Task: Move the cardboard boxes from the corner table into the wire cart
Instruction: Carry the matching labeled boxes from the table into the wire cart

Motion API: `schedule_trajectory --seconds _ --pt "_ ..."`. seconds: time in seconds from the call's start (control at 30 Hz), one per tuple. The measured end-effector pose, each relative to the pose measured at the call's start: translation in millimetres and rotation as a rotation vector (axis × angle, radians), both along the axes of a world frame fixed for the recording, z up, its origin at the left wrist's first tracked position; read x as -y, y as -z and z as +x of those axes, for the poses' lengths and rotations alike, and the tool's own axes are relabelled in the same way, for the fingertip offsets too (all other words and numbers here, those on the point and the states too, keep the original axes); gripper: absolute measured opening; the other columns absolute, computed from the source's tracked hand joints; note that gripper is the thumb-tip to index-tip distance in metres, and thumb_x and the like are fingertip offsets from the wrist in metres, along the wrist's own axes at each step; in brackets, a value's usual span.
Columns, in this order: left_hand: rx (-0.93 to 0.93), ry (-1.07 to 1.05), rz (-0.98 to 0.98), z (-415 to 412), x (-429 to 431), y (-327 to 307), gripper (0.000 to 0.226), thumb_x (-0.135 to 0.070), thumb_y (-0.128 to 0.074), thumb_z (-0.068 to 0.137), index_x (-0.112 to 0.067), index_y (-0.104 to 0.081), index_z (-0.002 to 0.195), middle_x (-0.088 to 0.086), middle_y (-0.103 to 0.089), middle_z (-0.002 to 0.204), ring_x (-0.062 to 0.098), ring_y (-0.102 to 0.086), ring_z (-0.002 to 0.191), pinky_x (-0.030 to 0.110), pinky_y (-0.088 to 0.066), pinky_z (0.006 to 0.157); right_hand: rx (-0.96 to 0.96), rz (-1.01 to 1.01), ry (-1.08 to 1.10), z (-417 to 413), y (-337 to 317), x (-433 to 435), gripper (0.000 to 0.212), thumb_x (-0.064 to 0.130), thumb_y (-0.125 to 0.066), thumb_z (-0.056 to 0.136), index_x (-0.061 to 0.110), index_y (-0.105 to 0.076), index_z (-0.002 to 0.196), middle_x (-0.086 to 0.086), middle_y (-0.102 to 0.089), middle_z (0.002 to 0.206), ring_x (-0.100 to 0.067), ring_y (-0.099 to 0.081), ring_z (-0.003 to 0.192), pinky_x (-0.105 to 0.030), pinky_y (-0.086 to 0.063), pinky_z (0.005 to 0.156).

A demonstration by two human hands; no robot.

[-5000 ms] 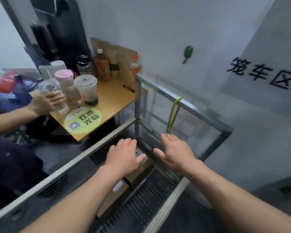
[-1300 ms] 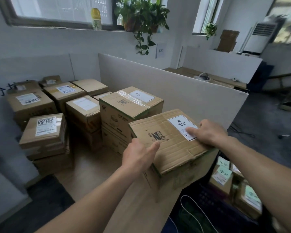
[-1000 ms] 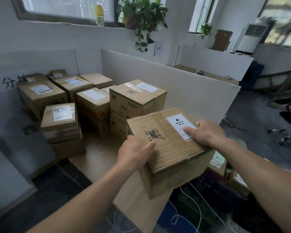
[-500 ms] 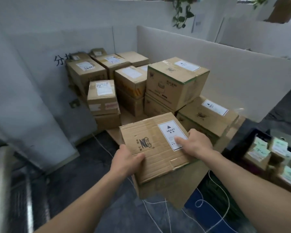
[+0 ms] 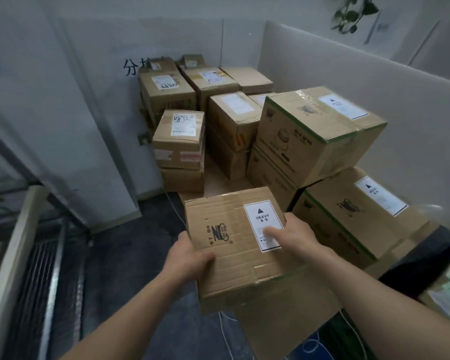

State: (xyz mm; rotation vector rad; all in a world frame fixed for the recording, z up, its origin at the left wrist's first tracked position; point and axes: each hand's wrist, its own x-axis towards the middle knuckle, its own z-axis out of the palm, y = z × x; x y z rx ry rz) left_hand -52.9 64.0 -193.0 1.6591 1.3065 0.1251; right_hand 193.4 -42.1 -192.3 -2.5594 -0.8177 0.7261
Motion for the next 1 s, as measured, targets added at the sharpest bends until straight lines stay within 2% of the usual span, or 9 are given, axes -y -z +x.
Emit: schedule_trajectory --seconds 0.2,0.33,0.43,0.57,0.63,0.7,0.73,0.87,1.0 --pt "-0.062 -0.142 0.026 -9 -15 1 0.059 -0.036 -0.08 0.074 -0.021 -0.037 0.112 -0.007 -0.053 0.099 0.012 -0.055 0.087 0.041 -0.058 0.08 -0.048 0.004 -0.097 0 -3 -34 0.058 0.057 -0.078 0.068 0.024 -0.053 0.109 0.008 -0.064 0.103 -0.012 -0.06 0.088 -0.034 -0.048 0.071" --pt "-0.096 -0.207 0.066 -38 -30 1 0.064 -0.043 -0.081 0.071 -0.021 -0.038 0.113 -0.01 -0.049 0.093 0.013 -0.054 0.086 0.035 -0.054 0.075 -0.043 -0.02 -0.199 -26 -8 -60 0.065 0.06 -0.078 0.065 0.021 -0.054 0.11 0.003 -0.065 0.109 -0.02 -0.063 0.1 -0.038 -0.052 0.084" --pt "-0.115 -0.265 0.081 -68 -40 0 0.064 -0.043 -0.081 0.07 -0.02 -0.039 0.112 -0.005 -0.052 0.098 0.021 -0.058 0.095 0.039 -0.056 0.083 -0.04 -0.001 -0.261 -54 -11 -82 0.056 0.057 -0.079 0.069 0.022 -0.054 0.105 0.001 -0.066 0.114 -0.022 -0.062 0.104 -0.038 -0.052 0.087" --pt "-0.119 -0.362 0.085 -119 -54 1 0.063 -0.041 -0.083 0.068 -0.02 -0.042 0.111 -0.002 -0.056 0.102 0.023 -0.059 0.096 0.041 -0.056 0.084 -0.028 0.002 -0.385 -103 -13 -116 0.041 0.054 -0.079 0.075 0.033 -0.046 0.085 0.002 -0.065 0.114 -0.019 -0.06 0.1 -0.034 -0.049 0.078" --pt "-0.113 -0.417 0.088 -149 -62 0 0.063 -0.04 -0.085 0.067 -0.02 -0.044 0.11 -0.001 -0.06 0.104 0.024 -0.061 0.098 0.043 -0.056 0.087 -0.044 0.005 -0.433 -130 -13 -136 0.039 0.053 -0.08 0.076 0.032 -0.051 0.092 0.001 -0.065 0.116 -0.017 -0.06 0.099 -0.031 -0.048 0.073" --pt "-0.102 -0.477 0.088 -183 -73 -2 0.063 -0.039 -0.087 0.065 -0.02 -0.045 0.109 -0.002 -0.062 0.104 0.023 -0.063 0.096 0.041 -0.055 0.087 -0.054 0.002 -0.467 -162 -15 -158 0.057 0.055 -0.08 0.074 0.023 -0.054 0.113 0.0 -0.063 0.117 -0.018 -0.059 0.102 -0.033 -0.047 0.076" --pt "-0.098 -0.503 0.088 -200 -79 -4 0.064 -0.038 -0.088 0.065 -0.02 -0.046 0.109 -0.002 -0.063 0.104 0.022 -0.063 0.096 0.04 -0.055 0.086 -0.047 0.0 -0.481 -178 -16 -169 0.064 0.056 -0.08 0.073 0.019 -0.053 0.118 0.001 -0.063 0.117 -0.018 -0.058 0.101 -0.033 -0.045 0.077" --pt "-0.07 -0.615 0.101 -276 -103 -10 0.067 -0.039 -0.087 0.062 -0.02 -0.047 0.112 -0.002 -0.064 0.105 0.021 -0.062 0.096 0.035 -0.051 0.081 -0.009 0.013 -0.576 -251 -24 -218 0.063 0.055 -0.08 0.07 0.02 -0.051 0.113 0.003 -0.063 0.111 -0.018 -0.058 0.097 -0.034 -0.044 0.076" --pt "-0.045 -0.713 0.117 -355 -123 -19 0.066 -0.039 -0.086 0.065 -0.02 -0.044 0.113 -0.003 -0.06 0.103 0.02 -0.059 0.094 0.035 -0.049 0.078 0.015 0.054 -0.681 -333 -37 -265 0.06 0.056 -0.08 0.07 0.024 -0.049 0.109 0.011 -0.057 0.097 -0.01 -0.056 0.085 -0.032 -0.043 0.069"
